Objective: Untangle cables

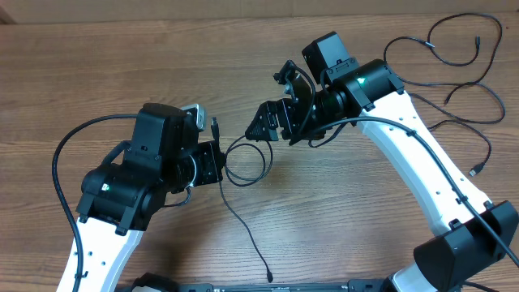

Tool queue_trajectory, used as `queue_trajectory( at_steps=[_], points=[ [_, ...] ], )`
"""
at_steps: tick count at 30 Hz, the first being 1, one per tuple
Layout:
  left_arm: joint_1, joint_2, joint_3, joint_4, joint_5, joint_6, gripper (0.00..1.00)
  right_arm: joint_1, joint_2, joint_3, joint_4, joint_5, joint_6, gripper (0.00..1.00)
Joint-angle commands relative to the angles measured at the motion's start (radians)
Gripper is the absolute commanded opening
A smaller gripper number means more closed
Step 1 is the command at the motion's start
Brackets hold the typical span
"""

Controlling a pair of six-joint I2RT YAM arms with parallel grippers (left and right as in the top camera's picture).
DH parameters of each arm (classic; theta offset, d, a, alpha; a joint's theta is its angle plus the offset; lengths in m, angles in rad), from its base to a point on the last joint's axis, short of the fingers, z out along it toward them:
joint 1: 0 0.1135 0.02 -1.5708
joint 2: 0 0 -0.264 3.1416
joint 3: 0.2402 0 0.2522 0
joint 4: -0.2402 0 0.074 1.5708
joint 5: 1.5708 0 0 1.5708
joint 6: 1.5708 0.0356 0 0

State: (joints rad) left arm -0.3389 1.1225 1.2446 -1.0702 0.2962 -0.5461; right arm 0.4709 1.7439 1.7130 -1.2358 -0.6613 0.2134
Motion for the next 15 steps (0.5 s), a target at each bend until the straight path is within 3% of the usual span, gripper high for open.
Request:
queue_trajectory(
  at_steps=[1, 15],
  points=[
    [-0.002, 0.002, 0.021, 0.009, 0.010, 0.027, 0.04, 0.000, -0.005, 0.008, 0.001, 0.012, 0.007, 1.00],
    [-0.002, 0.002, 0.021, 0.000, 0.008, 0.027, 0.04, -0.001, 0.001, 0.008, 0.005, 0.216, 0.008, 1.00]
  ],
)
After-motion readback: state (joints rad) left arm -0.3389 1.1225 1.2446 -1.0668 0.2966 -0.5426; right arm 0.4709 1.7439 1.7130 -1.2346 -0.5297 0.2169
